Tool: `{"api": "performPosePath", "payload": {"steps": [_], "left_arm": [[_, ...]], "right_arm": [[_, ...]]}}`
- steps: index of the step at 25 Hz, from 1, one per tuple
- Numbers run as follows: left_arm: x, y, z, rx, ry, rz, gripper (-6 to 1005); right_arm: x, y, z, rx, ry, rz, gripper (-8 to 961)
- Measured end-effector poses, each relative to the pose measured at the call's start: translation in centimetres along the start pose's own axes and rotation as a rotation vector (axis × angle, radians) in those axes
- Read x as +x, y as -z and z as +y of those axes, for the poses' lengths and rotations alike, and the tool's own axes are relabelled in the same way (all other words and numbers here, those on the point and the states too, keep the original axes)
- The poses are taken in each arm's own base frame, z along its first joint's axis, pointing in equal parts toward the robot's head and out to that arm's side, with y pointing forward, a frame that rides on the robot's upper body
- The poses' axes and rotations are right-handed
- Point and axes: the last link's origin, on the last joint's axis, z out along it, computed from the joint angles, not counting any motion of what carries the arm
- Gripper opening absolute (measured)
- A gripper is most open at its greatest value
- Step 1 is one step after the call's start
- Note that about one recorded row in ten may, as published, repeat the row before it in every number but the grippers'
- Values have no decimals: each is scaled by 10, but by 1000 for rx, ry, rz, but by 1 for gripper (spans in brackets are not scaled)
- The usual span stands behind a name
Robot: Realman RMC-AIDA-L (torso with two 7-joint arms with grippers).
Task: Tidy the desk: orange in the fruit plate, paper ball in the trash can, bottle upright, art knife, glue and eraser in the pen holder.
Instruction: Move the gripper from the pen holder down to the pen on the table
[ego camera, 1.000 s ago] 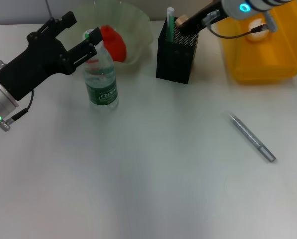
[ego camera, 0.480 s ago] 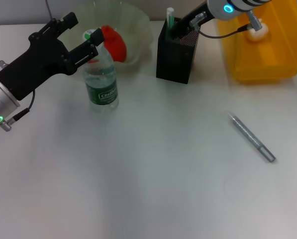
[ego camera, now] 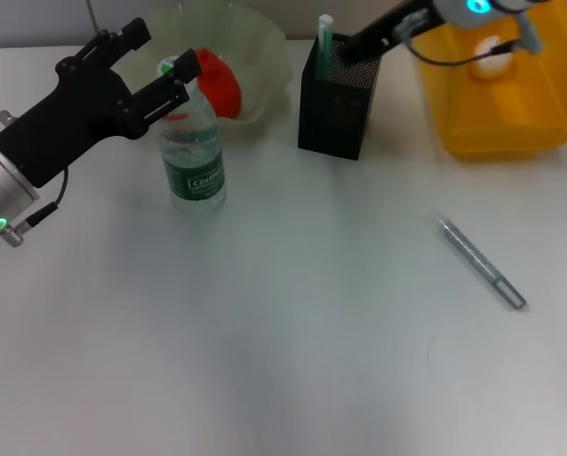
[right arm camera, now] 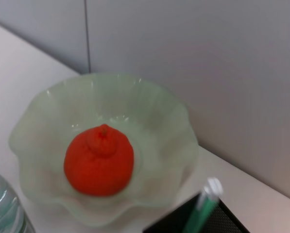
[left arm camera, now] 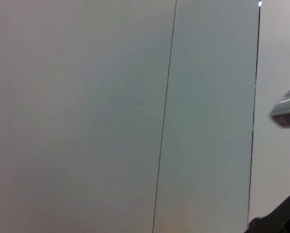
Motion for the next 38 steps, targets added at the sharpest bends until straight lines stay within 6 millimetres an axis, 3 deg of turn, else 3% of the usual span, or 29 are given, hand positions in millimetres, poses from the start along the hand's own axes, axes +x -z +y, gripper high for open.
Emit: {"api": "performPosePath", "payload": {"steps": [2, 5, 7, 15, 21, 32, 38], "left_arm": [[0, 0, 0, 0, 0, 1, 796], [0, 0, 0, -1, 0, 1, 796], [0, 0, 0, -1, -2, 1, 796], [1, -1, -1, -1, -12, 2, 796], [2, -2, -1, -4, -16, 3, 796], [2, -6, 0, -13, -20, -2, 796], [3, -8, 0, -16, -22, -2, 796]], "right_arm": [[8, 22, -2, 16, -32, 5, 566], [16, 34, -4, 40, -51, 50, 565], [32, 47, -4, 59, -79, 149, 565], [69, 59, 14, -47, -131, 270, 562], [87, 56, 17, -76, -152, 385, 560], [124, 25, -1, -33, -212, 558, 557], [126, 16, -2, -36, -210, 572, 531]]}}
